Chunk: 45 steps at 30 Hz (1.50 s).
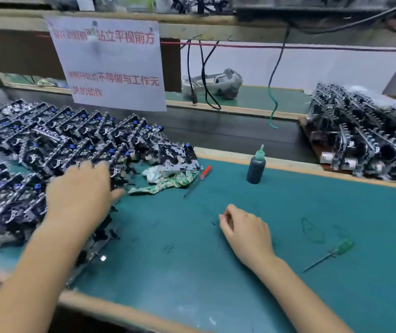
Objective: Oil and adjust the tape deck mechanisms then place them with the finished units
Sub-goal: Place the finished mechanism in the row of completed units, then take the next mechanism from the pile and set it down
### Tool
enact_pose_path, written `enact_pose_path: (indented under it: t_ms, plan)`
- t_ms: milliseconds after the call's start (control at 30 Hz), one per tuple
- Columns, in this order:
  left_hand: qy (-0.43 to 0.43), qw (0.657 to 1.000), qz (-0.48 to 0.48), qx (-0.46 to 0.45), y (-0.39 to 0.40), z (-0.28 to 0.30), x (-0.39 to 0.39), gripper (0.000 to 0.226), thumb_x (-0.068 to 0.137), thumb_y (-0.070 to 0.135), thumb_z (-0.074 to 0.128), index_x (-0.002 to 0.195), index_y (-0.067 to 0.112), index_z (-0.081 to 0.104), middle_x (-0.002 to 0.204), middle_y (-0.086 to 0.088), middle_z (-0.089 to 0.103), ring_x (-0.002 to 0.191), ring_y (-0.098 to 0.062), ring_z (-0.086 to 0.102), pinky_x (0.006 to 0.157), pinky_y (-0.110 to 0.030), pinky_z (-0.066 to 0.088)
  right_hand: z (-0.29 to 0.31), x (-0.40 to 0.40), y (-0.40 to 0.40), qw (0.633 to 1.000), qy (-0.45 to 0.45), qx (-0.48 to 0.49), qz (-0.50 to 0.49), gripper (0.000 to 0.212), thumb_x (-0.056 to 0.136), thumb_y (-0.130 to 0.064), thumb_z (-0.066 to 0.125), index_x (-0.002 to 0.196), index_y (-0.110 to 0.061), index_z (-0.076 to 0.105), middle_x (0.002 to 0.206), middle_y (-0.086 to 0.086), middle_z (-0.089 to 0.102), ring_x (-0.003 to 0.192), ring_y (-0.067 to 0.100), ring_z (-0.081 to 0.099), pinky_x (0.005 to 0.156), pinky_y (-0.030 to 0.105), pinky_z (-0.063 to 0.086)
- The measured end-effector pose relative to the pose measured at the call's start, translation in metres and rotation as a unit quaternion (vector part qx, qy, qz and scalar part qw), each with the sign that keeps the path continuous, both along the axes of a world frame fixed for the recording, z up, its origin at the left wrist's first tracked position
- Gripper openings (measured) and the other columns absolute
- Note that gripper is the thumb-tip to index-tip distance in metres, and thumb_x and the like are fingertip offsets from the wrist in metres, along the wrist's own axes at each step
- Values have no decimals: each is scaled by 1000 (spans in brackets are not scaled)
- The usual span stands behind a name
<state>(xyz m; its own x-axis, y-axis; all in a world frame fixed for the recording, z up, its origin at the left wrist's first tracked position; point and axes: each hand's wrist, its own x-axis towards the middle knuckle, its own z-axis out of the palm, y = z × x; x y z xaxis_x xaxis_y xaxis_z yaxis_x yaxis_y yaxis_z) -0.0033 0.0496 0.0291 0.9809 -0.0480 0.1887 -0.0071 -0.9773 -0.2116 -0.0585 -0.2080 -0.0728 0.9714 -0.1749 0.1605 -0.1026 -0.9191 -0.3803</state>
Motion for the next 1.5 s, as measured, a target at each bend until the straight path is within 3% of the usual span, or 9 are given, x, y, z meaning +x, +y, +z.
enact_pose_path:
  t_ms: [167, 333, 433, 533, 800, 967, 1133, 1267, 1500]
  plan:
    - [76, 995, -38, 52, 26, -5, -16, 44, 89, 63, 37, 110, 28, 53, 95, 8, 39, 83, -11, 55, 62, -27, 54, 2, 1, -3, 999, 2, -22, 29, 20, 97, -40, 39, 85, -24, 39, 95, -5, 64, 90, 25, 58, 61, 33, 28]
    - [98, 994, -48, 22, 38, -3, -19, 49, 82, 62, 54, 118, 29, 58, 93, 10, 33, 76, -10, 49, 64, -25, 49, 2, 2, -3, 999, 4, -29, 42, 20, 97, -40, 38, 85, -24, 39, 92, -6, 63, 89, 25, 58, 62, 33, 30]
    - [92, 994, -54, 11, 35, -3, -23, 46, 82, 64, 52, 117, 33, 55, 88, 16, 40, 79, -8, 51, 63, -23, 49, 3, 2, -1, 999, -1, -27, 41, 20, 97, -40, 40, 84, -25, 40, 89, -5, 64, 88, 25, 59, 61, 33, 31]
    - [65, 996, -55, -7, 32, -3, -27, 44, 83, 64, 51, 116, 35, 55, 99, 18, 54, 88, -7, 59, 64, -24, 51, 6, 2, 7, 999, 2, -7, 50, 20, 97, -39, 41, 84, -24, 41, 86, -4, 64, 87, 26, 59, 61, 33, 31]
    - [52, 996, -45, -58, 33, -2, -27, 47, 84, 60, 55, 124, 34, 55, 117, 15, 60, 100, -9, 61, 75, -28, 53, 42, 24, 96, 949, -5, 163, 270, 14, 96, -27, 52, 102, -16, 57, 80, 3, 60, 81, 29, 55, 72, 35, 41]
    - [49, 994, -48, -85, 35, -6, -25, 44, 85, 55, 58, 122, 32, 58, 112, 13, 59, 99, -12, 59, 76, -29, 48, 55, 42, 141, 926, -37, 136, 351, 34, 99, -14, 44, 134, -15, 46, 115, 13, 59, 104, 31, 54, 88, 43, 41]
    - [51, 989, -62, -126, 39, -10, -24, 41, 84, 49, 63, 118, 25, 63, 99, 10, 57, 79, -10, 51, 71, -28, 44, 60, 53, 146, 926, -25, 104, 361, 28, 100, -13, 42, 125, -11, 54, 111, 16, 64, 101, 32, 57, 86, 43, 43]
    - [59, 985, -85, -135, 38, -8, -22, 35, 83, 45, 65, 111, 24, 65, 94, 9, 58, 77, -10, 50, 67, -27, 36, 65, 55, 146, 926, -30, 75, 368, 20, 99, -14, 47, 116, -10, 55, 102, 15, 65, 92, 32, 57, 78, 43, 45]
    - [107, 955, -222, -164, -3, -4, -18, 34, 83, 47, 63, 112, 29, 64, 90, 13, 51, 75, -5, 48, 69, -25, 36, 67, 46, 90, 936, -9, 100, 337, 12, 97, -22, 52, 105, -14, 56, 89, 4, 62, 82, 23, 53, 76, 37, 44]
